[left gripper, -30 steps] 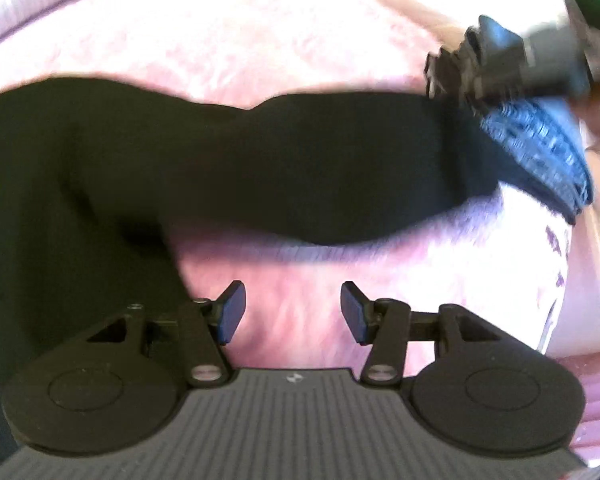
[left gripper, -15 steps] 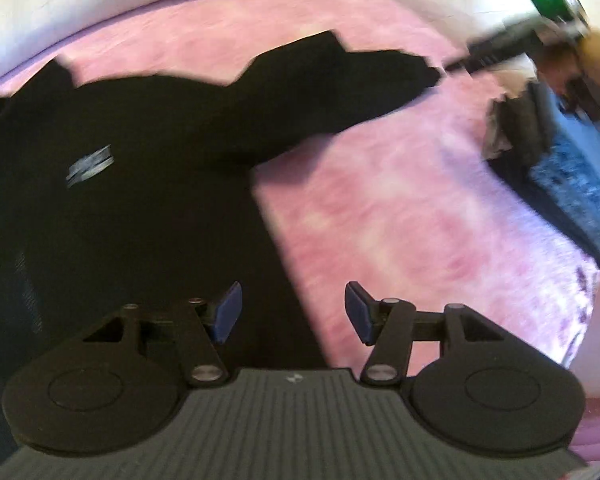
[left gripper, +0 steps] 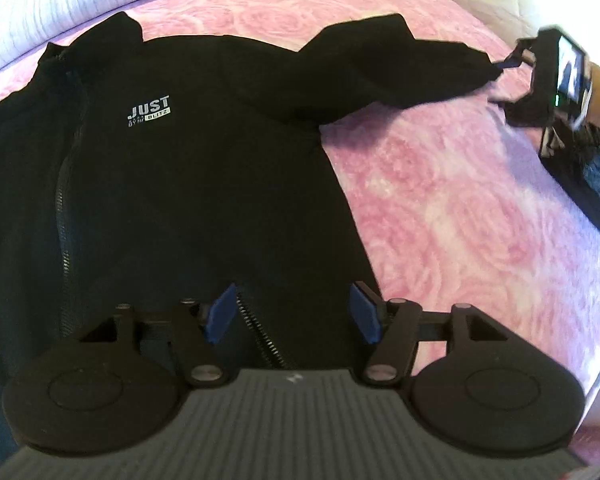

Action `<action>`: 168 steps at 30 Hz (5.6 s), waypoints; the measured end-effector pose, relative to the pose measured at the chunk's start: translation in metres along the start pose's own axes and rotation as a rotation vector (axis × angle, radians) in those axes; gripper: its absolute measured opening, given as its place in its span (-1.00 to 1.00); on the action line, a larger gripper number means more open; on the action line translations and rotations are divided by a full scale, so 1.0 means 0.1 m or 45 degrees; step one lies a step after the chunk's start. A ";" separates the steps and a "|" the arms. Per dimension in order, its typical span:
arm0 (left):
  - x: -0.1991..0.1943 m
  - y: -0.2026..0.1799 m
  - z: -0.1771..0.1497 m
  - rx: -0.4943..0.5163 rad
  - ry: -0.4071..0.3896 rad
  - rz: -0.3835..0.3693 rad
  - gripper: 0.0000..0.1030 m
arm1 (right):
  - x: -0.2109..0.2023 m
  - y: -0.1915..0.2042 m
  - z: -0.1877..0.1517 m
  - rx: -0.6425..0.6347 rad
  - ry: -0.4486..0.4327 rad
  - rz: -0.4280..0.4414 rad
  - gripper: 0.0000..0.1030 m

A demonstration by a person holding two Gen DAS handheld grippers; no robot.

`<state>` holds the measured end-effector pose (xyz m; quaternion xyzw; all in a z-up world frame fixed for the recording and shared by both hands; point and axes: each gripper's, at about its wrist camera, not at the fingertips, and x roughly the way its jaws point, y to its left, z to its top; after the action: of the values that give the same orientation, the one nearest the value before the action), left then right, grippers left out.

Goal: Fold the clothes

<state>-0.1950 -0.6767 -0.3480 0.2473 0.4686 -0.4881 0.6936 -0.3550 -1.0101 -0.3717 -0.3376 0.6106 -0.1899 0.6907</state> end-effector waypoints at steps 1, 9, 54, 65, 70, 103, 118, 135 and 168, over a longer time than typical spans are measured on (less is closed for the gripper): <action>0.01 -0.01 0.00 -0.019 -0.012 0.002 0.13 | 0.06 0.06 0.00 -0.121 -0.007 -0.009 0.14; 0.12 -0.09 0.04 -0.022 0.004 0.004 0.13 | 0.15 0.00 -0.02 -0.111 -0.069 -0.045 -1.00; -1.14 5.20 -0.86 0.211 -0.044 0.535 0.25 | -3.99 2.77 3.85 0.401 -0.164 0.565 0.38; -1.69 6.70 -1.23 -0.049 0.000 0.883 -0.83 | -4.26 3.11 4.85 0.270 -0.152 0.495 0.38; -2.22 7.42 -1.43 -0.278 0.021 1.127 -0.75 | -4.31 3.13 5.05 0.271 -0.172 0.482 0.39; -2.97 5.51 -2.00 -0.223 0.120 0.664 0.03 | -4.28 2.63 5.38 1.303 -0.165 1.116 -0.89; -3.05 6.42 -1.92 -0.192 0.021 0.460 0.04 | -4.79 2.50 8.80 0.982 -0.724 0.966 0.25; -2.47 6.71 -0.67 -0.381 0.378 0.071 0.50 | -3.71 3.22 6.11 1.319 0.040 0.837 0.49; -1.72 7.54 0.58 0.351 0.164 0.040 -0.93 | -3.59 3.19 6.01 1.328 0.015 0.742 0.69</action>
<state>0.4993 -0.3442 -0.2558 0.3782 0.4368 -0.5199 0.6292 0.1159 -0.4035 -0.3216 0.2287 0.5080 -0.2694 0.7856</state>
